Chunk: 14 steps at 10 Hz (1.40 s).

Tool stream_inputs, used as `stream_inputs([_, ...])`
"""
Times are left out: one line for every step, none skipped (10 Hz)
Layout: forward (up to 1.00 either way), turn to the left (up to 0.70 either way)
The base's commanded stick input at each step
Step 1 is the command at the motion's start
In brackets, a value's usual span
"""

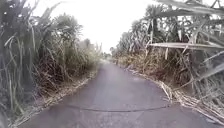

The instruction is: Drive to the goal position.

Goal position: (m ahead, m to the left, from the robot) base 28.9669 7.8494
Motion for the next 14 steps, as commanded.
stream_inputs([0.0,0.0])
stream_inputs([0.0,0.0])
stream_inputs([0.0,0.0])
stream_inputs([0.0,0.0])
stream_inputs([0.0,-0.05])
stream_inputs([0.0,-0.02])
stream_inputs([0.0,0.0])
stream_inputs([0.0,0.0])
stream_inputs([0.0,0.0])
stream_inputs([0.0,0.0])
stream_inputs([0.0,0.0])
stream_inputs([0.0,0.0])
stream_inputs([0.0,0.0])
stream_inputs([0.0,0.0])
